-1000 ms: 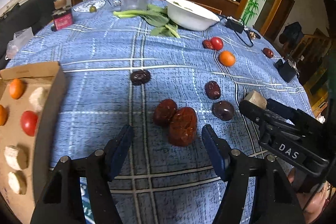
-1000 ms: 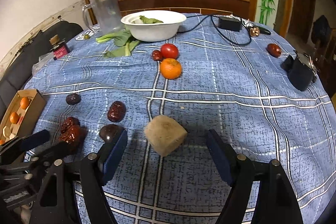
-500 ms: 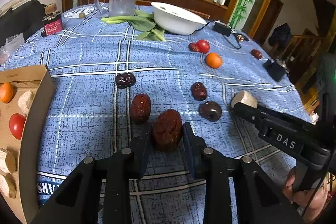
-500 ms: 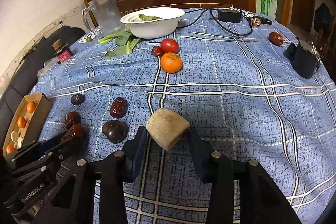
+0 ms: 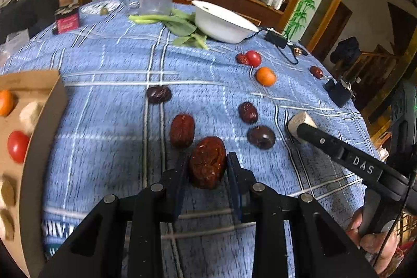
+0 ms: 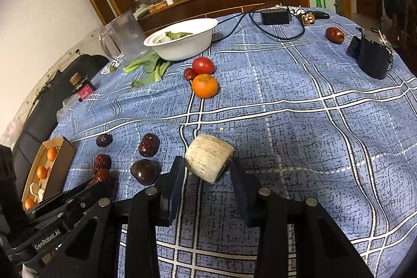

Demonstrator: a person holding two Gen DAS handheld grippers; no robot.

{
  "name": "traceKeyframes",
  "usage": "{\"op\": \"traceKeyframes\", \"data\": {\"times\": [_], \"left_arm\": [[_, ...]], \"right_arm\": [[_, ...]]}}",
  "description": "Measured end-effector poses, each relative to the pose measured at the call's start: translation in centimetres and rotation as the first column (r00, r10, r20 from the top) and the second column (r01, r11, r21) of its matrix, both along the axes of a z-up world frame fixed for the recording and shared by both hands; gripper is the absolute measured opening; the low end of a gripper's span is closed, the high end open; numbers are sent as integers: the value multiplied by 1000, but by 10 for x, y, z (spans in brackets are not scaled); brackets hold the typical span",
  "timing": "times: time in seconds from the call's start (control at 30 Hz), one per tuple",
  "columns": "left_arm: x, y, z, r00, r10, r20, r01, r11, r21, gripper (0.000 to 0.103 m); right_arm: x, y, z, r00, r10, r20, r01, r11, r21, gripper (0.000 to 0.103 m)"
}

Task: Organize fruits
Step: 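Carry the red date and beige cube over the cardboard tray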

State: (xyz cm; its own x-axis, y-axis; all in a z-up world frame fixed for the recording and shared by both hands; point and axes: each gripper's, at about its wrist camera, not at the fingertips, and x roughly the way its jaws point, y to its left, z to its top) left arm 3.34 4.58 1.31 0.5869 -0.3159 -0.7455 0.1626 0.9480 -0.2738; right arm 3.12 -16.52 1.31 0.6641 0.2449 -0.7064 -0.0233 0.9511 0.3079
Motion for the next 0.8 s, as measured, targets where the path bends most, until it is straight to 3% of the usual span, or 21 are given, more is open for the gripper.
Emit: {"op": "traceKeyframes", "data": {"times": [0.1, 0.27, 0.47, 0.7, 0.77, 0.8], "left_arm": [[-22, 12, 9, 1000, -7, -23, 5, 997, -78, 28], [-72, 46, 39, 1000, 2, 21, 2, 988, -152, 28], [-115, 111, 50, 990, 128, 56, -116, 977, -182, 29], [-147, 187, 61, 958, 273, 90, -248, 944, -217, 29], [-155, 202, 63, 949, 299, 99, -271, 936, -226, 29], [-160, 208, 64, 946, 308, 105, -279, 934, -225, 29]], "right_arm": [[-4, 2, 3, 1000, -13, 11, 14, 999, -28, 38], [-28, 20, 12, 999, 10, 31, -6, 991, -131, 29], [-70, 51, 38, 992, 76, 98, -61, 988, -144, 23], [-92, 71, 54, 987, 104, 123, -84, 984, -155, 23], [-84, 65, 53, 990, 59, 127, -34, 982, -188, 28], [-77, 57, 51, 993, 24, 118, -2, 983, -185, 41]]}}
